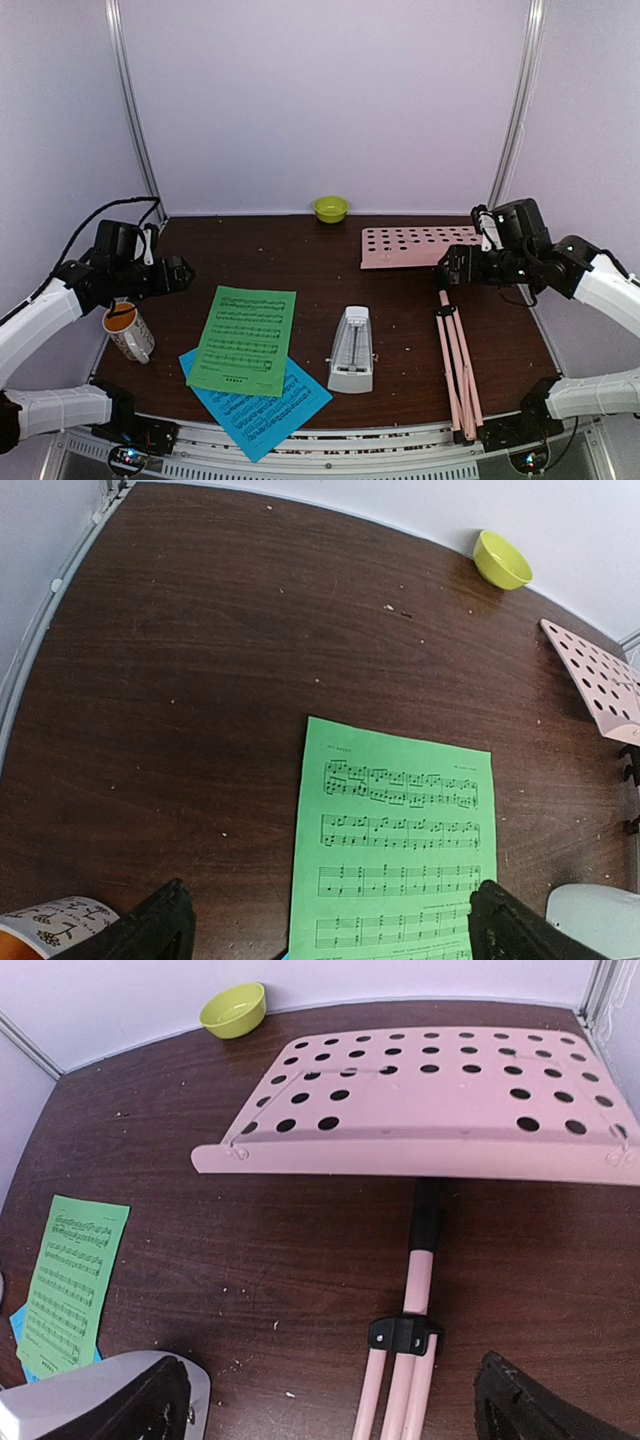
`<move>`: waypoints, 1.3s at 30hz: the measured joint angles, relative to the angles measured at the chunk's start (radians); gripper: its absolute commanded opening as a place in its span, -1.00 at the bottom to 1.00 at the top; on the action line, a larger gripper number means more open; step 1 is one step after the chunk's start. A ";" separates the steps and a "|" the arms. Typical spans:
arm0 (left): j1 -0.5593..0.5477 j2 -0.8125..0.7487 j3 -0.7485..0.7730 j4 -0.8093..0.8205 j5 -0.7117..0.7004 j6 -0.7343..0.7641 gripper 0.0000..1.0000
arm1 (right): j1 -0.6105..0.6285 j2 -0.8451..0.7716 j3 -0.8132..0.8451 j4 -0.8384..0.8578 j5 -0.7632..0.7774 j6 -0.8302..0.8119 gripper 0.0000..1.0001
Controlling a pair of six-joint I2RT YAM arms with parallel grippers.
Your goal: Set up the instrument practice props
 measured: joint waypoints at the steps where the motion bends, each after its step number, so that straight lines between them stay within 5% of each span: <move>1: 0.000 0.003 0.000 0.004 0.000 0.000 0.96 | 0.000 0.021 0.044 -0.016 0.018 -0.010 1.00; 8: -0.002 0.019 0.000 0.018 0.000 -0.006 0.96 | -0.013 0.128 0.245 -0.074 0.134 0.011 1.00; 17: -0.005 0.027 0.000 0.042 0.000 -0.023 0.96 | -0.153 0.014 -0.031 0.063 0.136 0.327 1.00; 26: -0.005 0.031 0.000 0.045 0.002 -0.023 0.96 | -0.200 0.122 -0.080 0.134 0.035 0.288 0.98; 39: -0.005 0.031 0.000 0.066 0.011 -0.025 0.96 | -0.200 0.306 -0.235 0.307 -0.043 0.182 0.39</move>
